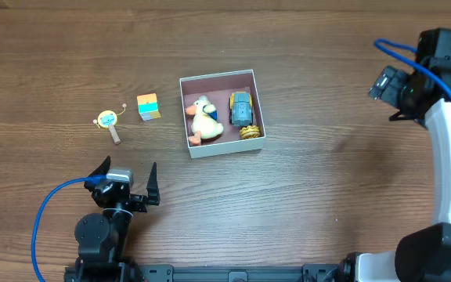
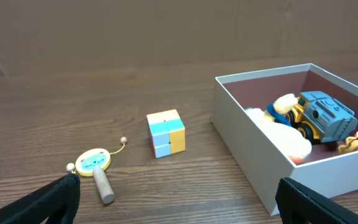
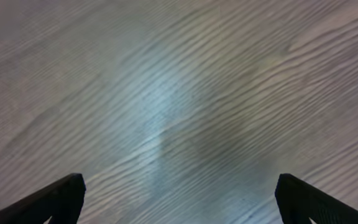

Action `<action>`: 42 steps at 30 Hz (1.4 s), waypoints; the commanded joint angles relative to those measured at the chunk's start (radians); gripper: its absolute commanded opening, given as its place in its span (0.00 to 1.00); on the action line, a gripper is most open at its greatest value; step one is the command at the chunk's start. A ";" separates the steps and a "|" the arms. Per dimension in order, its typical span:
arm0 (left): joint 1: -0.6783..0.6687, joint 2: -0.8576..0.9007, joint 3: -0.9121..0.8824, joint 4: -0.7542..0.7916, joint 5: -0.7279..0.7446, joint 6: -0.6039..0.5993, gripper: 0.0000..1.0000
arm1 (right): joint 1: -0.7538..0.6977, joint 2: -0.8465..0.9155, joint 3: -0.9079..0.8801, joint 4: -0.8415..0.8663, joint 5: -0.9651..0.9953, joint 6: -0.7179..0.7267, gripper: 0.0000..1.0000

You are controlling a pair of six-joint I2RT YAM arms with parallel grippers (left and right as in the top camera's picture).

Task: Pack container
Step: 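Retract the right arm and move the left gripper to the cube, then grasp the pastel Rubik's cube with the left gripper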

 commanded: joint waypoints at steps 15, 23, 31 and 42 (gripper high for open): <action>0.006 0.001 0.044 0.006 0.342 0.015 1.00 | -0.003 -0.003 -0.086 0.036 0.002 0.008 1.00; 0.006 0.542 0.641 -0.416 0.355 0.065 1.00 | -0.003 -0.003 -0.086 0.036 0.002 0.008 1.00; 0.005 1.063 1.266 -0.780 0.227 -0.012 1.00 | -0.003 -0.003 -0.086 0.036 0.002 0.008 1.00; 0.005 1.500 1.352 -0.665 0.028 -0.150 1.00 | -0.003 -0.003 -0.086 0.036 0.002 0.008 1.00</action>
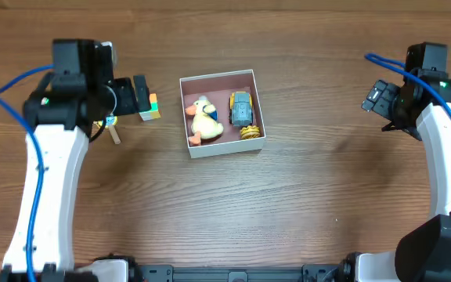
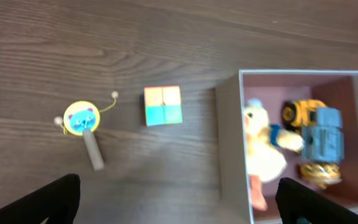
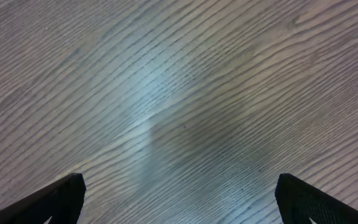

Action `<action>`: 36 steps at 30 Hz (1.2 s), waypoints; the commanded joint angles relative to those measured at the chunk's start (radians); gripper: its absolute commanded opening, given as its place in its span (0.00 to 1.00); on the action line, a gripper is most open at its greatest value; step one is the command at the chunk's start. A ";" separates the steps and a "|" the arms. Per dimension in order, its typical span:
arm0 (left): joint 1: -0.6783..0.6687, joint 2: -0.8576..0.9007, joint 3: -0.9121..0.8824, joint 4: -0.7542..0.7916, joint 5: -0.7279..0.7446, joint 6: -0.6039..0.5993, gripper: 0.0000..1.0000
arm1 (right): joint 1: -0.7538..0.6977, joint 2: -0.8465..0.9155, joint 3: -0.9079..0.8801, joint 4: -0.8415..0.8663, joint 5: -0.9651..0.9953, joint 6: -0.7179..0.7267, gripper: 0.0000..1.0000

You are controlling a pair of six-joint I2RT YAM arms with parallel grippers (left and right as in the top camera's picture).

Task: Pack container
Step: 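Grasp the pastel Rubik's cube with the left gripper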

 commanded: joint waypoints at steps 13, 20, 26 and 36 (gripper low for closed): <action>0.004 0.579 0.496 -0.309 -0.001 0.027 1.00 | -0.003 -0.005 0.002 0.007 0.002 0.008 1.00; 0.002 0.687 0.496 -0.341 -0.046 -0.052 1.00 | -0.003 -0.005 0.002 0.007 0.002 0.008 1.00; -0.032 0.776 0.496 -0.323 -0.053 -0.056 1.00 | -0.003 -0.005 0.002 0.007 0.002 0.008 1.00; -0.033 0.831 0.494 -0.322 -0.069 -0.060 1.00 | -0.003 -0.005 0.002 0.007 0.002 0.008 1.00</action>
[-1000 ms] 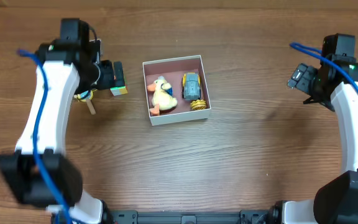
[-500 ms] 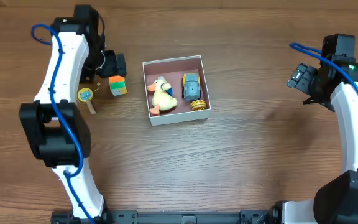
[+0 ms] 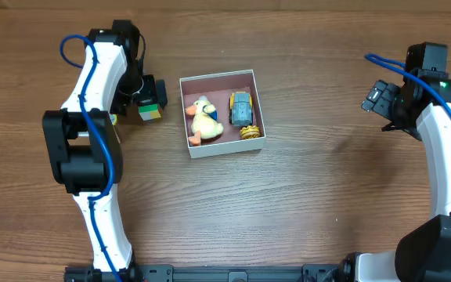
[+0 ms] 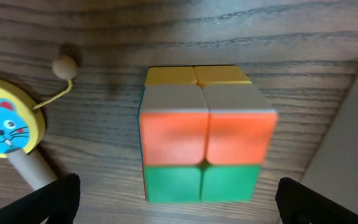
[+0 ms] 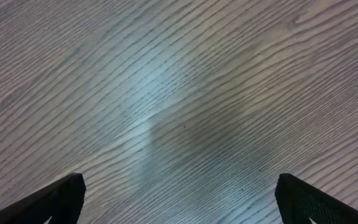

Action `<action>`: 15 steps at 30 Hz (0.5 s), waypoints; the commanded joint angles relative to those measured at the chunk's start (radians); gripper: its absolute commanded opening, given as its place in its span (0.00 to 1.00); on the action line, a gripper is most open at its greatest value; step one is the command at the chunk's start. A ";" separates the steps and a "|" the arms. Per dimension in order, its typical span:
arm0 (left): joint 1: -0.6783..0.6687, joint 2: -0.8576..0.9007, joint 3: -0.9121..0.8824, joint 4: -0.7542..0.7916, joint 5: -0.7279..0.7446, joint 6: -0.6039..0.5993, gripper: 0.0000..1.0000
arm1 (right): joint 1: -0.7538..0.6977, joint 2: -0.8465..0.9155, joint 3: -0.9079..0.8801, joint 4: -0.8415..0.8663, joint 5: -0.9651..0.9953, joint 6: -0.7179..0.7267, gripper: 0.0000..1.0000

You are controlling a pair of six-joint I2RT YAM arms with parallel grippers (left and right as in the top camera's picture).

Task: Pack container
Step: 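Grasp the pastel Rubik's cube with the left gripper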

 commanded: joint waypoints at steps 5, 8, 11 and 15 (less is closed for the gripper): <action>-0.004 0.032 0.016 0.007 -0.014 -0.010 1.00 | -0.003 -0.005 0.002 0.006 0.002 0.008 1.00; -0.004 0.032 0.016 0.007 -0.014 -0.008 0.96 | -0.003 -0.005 0.002 0.006 0.002 0.008 1.00; -0.004 0.032 0.016 0.015 -0.014 -0.005 0.78 | -0.003 -0.005 0.002 0.006 0.002 0.008 1.00; -0.004 0.032 0.016 0.023 -0.014 0.003 0.70 | -0.003 -0.005 0.002 0.006 0.002 0.008 1.00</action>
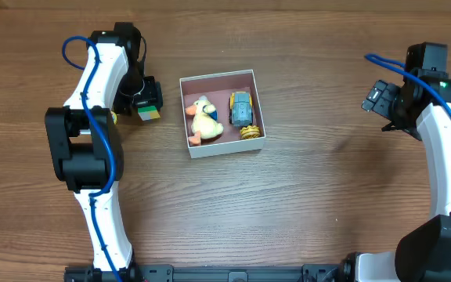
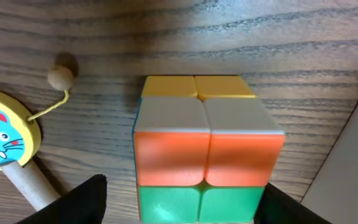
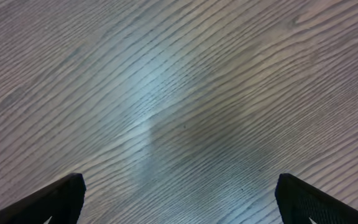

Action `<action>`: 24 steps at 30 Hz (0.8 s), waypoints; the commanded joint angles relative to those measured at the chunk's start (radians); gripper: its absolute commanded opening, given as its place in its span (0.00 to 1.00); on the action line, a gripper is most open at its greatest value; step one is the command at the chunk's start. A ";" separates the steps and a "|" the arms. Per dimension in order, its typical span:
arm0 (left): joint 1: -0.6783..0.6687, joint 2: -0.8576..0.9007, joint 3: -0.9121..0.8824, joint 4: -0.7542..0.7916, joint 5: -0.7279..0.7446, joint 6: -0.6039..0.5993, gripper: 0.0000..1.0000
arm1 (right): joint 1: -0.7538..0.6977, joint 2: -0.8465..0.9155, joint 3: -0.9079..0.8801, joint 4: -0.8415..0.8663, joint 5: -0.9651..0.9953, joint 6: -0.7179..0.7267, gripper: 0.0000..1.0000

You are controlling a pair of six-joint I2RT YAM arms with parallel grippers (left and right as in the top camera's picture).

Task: Pack container
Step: 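Grasp the pastel Rubik's cube with the left gripper, then carry the cube right and drop it into the box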

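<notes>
A small colour cube (image 2: 207,149) with orange, yellow and green faces lies on the table just left of the white box (image 1: 224,150). My left gripper (image 2: 182,208) is low over the cube, open, its fingers (image 2: 82,199) straddling the cube's sides with a narrow gap on the left. From overhead the left gripper (image 1: 146,95) covers most of the cube (image 1: 150,113). Inside the box lie a plush duck (image 1: 203,120), a blue toy car (image 1: 242,106) and a small gold piece (image 1: 249,131). My right gripper (image 1: 378,98) hangs open over bare wood at the far right.
A yellow rattle drum with a blue mouse face, a wooden handle and a bead on a string lies just left of the cube. The box's white wall (image 2: 353,155) stands close on the cube's right.
My left gripper's fingers have come in from wide apart to close beside the cube, which looks slightly nearer. The cube still rests on the table. The right arm has not moved.
My left gripper was open, low at the table's front left, facing the rattle, cube and box. Then it was high over the cube and rattle at the back left. Then it was low over the cube, fingers wide; now they flank it.
</notes>
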 commanded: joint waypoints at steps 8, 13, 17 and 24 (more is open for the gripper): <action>-0.004 0.011 0.056 -0.031 -0.003 0.032 0.48 | -0.003 -0.005 0.002 0.006 0.002 0.008 1.00; -0.006 0.011 0.317 -0.208 0.002 0.052 0.33 | -0.003 -0.005 0.002 0.006 0.002 0.008 1.00; -0.008 0.011 0.543 -0.340 0.098 0.055 0.31 | -0.003 -0.005 0.002 0.006 0.002 0.008 1.00; -0.197 -0.011 0.731 -0.436 0.190 0.121 0.37 | -0.003 -0.005 0.002 0.006 0.002 0.008 1.00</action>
